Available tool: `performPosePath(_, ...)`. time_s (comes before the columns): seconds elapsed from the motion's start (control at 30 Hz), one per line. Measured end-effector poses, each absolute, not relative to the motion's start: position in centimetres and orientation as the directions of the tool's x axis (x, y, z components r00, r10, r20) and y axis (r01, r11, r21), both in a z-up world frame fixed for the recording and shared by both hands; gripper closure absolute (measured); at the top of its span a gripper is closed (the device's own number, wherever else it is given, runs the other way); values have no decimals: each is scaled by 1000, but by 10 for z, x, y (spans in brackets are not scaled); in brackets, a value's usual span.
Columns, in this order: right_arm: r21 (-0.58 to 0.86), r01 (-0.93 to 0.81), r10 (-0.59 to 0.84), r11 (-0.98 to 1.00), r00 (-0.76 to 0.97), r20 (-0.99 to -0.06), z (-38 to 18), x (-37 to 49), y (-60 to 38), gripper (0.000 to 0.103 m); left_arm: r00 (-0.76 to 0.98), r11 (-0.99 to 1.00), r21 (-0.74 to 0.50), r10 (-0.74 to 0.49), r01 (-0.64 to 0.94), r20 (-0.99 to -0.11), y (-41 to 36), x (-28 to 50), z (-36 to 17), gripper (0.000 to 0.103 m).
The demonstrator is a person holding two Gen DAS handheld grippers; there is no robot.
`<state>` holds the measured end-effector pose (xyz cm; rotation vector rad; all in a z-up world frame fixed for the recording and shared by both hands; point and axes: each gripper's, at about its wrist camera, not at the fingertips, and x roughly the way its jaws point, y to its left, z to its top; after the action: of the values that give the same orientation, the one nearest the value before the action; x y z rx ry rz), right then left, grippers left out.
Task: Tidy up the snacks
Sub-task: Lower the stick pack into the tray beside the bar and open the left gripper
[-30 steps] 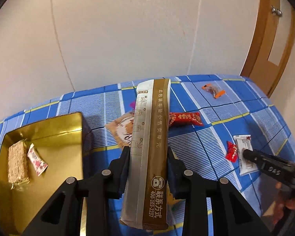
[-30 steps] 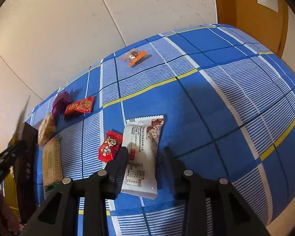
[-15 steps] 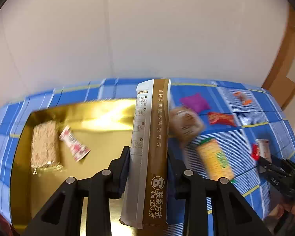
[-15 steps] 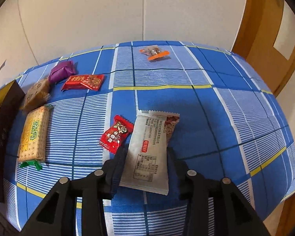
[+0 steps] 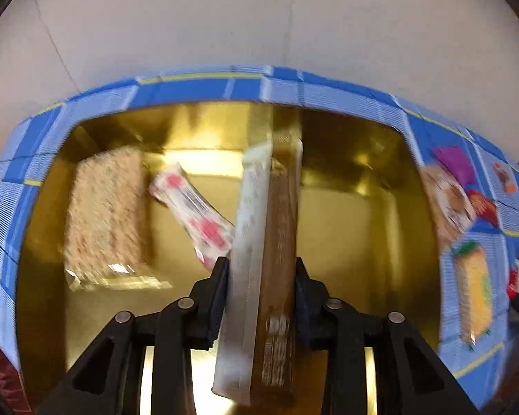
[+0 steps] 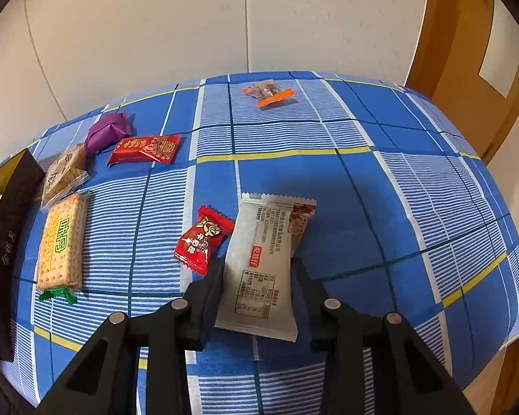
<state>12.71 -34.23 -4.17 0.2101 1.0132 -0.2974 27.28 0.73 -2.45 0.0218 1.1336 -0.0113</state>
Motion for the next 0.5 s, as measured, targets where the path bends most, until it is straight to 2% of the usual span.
performPosePath(0.1, 44, 348, -144, 936, 496, -857, -42, 127, -344, 67, 421, 999, 32, 39, -23, -906, 15, 280, -25, 62)
performPosePath(0.17, 58, 357, -138, 932, 499, -856, -41, 127, -346, 67, 435, 1000, -20, -10, -17, -900, 21, 276, -22, 45)
performPosePath(0.23, 78, 369, -127, 926, 501, -856, -41, 126, -350, 67, 480, 1000, -25, -16, -12, -877, 26, 264, -14, 34)
performPosePath(0.33, 111, 396, -116, 911, 505, -855, -41, 124, -356, 68, 550, 1000, -7, -2, -7, -835, 33, 241, -5, 33)
performPosePath(0.5, 199, 436, -68, 878, 525, -848, -40, 118, -371, 68, 629, 998, -59, -34, -19, -777, 51, 205, 3, 31)
